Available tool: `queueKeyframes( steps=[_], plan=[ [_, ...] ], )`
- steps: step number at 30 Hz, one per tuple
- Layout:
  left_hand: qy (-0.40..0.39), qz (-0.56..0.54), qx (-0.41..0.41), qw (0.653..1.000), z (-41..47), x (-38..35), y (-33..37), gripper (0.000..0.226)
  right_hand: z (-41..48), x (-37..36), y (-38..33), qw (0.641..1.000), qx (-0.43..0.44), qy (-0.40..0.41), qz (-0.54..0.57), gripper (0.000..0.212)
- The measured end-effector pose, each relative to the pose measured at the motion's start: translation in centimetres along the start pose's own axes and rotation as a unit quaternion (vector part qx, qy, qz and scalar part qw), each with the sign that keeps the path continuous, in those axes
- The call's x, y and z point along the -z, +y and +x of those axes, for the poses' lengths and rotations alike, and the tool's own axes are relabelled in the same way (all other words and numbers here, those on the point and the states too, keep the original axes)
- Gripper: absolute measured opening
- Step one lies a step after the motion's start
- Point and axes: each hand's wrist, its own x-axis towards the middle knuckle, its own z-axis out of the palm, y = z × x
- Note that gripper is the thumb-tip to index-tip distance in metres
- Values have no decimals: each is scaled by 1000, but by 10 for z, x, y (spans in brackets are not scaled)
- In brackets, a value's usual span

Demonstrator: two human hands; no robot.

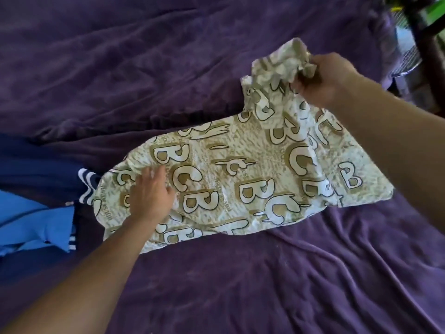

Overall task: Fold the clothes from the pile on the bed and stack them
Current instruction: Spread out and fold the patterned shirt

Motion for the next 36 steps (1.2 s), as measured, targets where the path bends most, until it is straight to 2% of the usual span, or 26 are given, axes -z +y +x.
queueKeyframes(
  steps=[2, 5, 6, 7, 8, 10, 12, 14, 16, 18, 20, 22, 26, 28, 31, 33, 34, 35, 36],
  plan=[
    [70, 6, -51, 996, 3, 9, 13, 47, -1, 8, 1, 999, -40, -33, 9, 16],
    [137, 10, -215, 967, 5, 14, 49, 44, -14, 35, 11, 991, -92, -71, 58, 32],
    [126, 20, -261, 957, 6, 13, 61, 45, -22, 46, 14, 991, -95, -82, 39, 30],
    [105, 29, -284, 953, 7, 10, 71, 46, -34, 60, 21, 992, -92, -81, -24, 23],
    [78, 32, -283, 956, 10, 8, 80, 47, -44, 76, 33, 984, -73, -70, -148, 19],
    [41, 9, -245, 969, 18, 4, 88, 46, -64, 113, 62, 915, -23, 13, -403, 21],
    [35, -6, -219, 975, 27, 3, 90, 45, -69, 142, 78, 829, 0, 62, -555, 14],
    [42, 3, -218, 975, 33, 4, 95, 48, -66, 143, 69, 747, 64, 98, -655, 22],
    [58, 6, -234, 970, 31, 5, 104, 50, -60, 117, 49, 709, 162, 144, -671, 26],
    [74, -1, -265, 961, 29, 3, 113, 53, -41, 80, 31, 732, 241, 146, -620, 25],
    [80, -19, -294, 952, 27, 1, 119, 58, -5, 44, 24, 752, 256, 127, -594, 21],
    [84, -36, -327, 941, 22, -3, 127, 65, 37, 13, 22, 763, 223, 110, -596, 16],
    [41, -32, -397, 916, 13, -10, 147, 62, 90, -22, 21, 860, 88, 46, -501, 34],
    [-10, -4, -391, 920, 21, -17, 149, 63, 102, -26, 23, 880, 36, 19, -473, 33],
    [-39, 17, -378, 925, 32, -16, 150, 61, 92, -28, 9, 912, 37, 8, -408, 22],
    [-41, -16, -379, 924, 34, -7, 151, 51, 70, -20, -7, 937, 78, -30, -340, 19],
    [-40, -48, -377, 924, 34, -1, 150, 44, 52, -8, -14, 932, 126, -60, -335, 19],
    [-25, -92, -375, 922, 34, 4, 148, 36, 28, 8, -18, 908, 194, -88, -360, 18],
    [7, -142, -364, 921, 34, 9, 144, 29, 1, 26, -17, 870, 269, -107, -398, 16]
  ],
)
